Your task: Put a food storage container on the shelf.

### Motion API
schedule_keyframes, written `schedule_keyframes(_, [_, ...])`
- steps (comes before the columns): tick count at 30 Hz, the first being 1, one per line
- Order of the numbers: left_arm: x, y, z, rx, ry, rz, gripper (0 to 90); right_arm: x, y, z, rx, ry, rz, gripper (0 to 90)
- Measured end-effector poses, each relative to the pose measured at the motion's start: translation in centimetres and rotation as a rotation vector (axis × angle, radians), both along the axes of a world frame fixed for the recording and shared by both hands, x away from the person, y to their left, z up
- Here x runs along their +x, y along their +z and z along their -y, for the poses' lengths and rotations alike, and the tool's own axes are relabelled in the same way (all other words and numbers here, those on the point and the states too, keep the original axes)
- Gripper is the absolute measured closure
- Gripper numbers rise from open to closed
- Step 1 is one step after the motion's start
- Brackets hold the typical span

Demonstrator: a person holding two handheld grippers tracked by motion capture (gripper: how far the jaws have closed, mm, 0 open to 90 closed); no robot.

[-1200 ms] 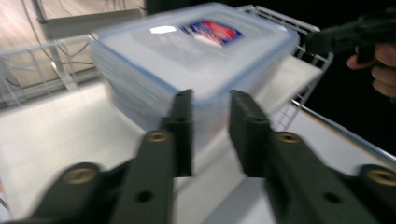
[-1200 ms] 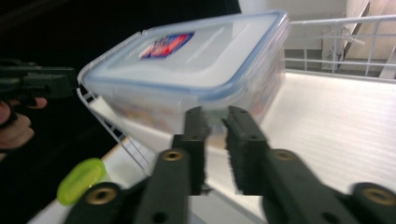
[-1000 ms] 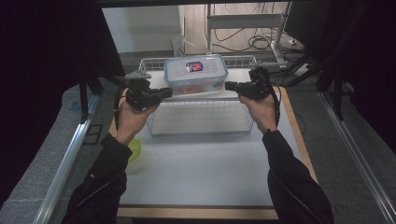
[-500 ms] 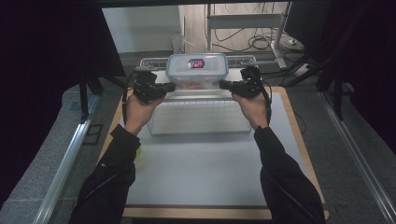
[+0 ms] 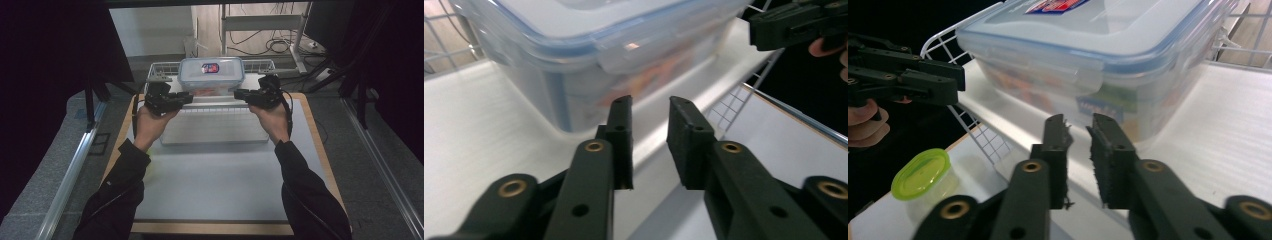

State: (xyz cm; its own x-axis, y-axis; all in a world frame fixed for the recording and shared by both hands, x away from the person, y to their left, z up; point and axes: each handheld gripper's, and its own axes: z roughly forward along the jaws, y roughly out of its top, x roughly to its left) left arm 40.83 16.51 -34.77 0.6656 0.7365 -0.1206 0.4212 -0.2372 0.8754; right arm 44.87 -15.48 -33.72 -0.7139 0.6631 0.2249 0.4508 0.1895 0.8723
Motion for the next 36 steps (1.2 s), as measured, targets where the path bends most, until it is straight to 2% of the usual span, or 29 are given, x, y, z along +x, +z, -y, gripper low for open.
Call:
schedule_keyframes(10, [-3.0,-1.4,0.9,0.001,-0.068,0.028,44.9,-2.2,-1.0,0.1,-0.026,0.032,0.041,49.0])
schedule_keyframes(14, [-4.5,-2.0,1.2,0.014,-0.078,0.057,34.5,-3.2,-1.5,0.4,-0.035,0.043,0.053,42.0])
schedule_keyframes(18, [-5.9,-2.7,1.5,0.051,-0.082,0.083,27.3,-4.3,-2.1,0.6,-0.050,0.054,0.063,35.6])
schedule_keyframes(22, [-7.0,-3.6,1.5,0.067,-0.088,0.090,22.1,-5.4,-2.9,0.6,-0.088,0.063,0.081,28.7])
schedule_keyframes(28, [-8.3,-5.2,1.3,0.072,-0.091,0.082,14.8,-7.0,-4.1,0.7,-0.110,0.078,0.111,19.9])
schedule_keyframes(36, [-10.1,-7.8,0.8,0.088,-0.079,0.052,7.8,-8.7,-6.2,1.2,-0.141,0.105,0.119,11.3])
